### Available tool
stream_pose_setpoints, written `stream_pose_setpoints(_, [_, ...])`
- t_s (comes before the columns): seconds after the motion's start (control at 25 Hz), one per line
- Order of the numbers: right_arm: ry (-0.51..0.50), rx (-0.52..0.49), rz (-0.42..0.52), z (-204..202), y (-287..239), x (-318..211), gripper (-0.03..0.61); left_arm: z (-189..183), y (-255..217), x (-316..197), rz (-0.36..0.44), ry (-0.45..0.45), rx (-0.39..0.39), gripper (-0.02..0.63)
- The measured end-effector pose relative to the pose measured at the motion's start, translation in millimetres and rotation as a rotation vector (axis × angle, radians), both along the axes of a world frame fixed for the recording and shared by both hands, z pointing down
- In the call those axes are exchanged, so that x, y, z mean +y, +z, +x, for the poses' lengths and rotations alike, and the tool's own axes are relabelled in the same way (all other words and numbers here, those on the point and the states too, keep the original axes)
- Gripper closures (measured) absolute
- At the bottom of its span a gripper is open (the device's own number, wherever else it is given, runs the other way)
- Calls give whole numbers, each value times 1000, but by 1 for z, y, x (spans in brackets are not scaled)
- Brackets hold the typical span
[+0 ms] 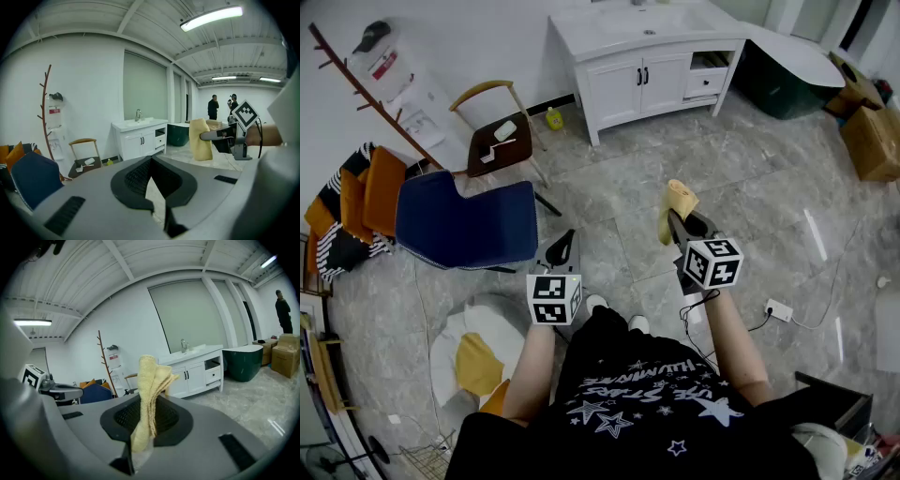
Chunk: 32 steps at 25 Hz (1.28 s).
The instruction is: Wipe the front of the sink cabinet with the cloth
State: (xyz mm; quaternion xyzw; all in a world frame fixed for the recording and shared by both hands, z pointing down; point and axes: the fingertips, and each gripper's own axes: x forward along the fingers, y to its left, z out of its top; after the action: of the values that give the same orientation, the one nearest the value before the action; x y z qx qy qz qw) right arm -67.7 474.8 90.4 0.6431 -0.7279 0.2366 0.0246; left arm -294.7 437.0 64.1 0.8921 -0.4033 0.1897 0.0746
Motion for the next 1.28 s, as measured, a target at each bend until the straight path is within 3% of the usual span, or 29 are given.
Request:
stream_pose_setpoints(0.56, [-8, 11, 19, 4, 4, -4, 517, -6, -1, -1, 5, -14, 27, 598])
stream_pose_setpoints(0.8, [16, 0, 24, 8, 18, -33, 517, -26, 22, -20, -45, -34, 8, 598])
stream_pose_setpoints(1.12, [53, 23, -33, 15, 40, -130, 517, -33, 46, -127, -79, -8, -1, 598])
stream_pose_setpoints(1.28, [90, 36, -64, 24, 47, -200, 517, -19, 54, -199, -97, 65, 7, 598])
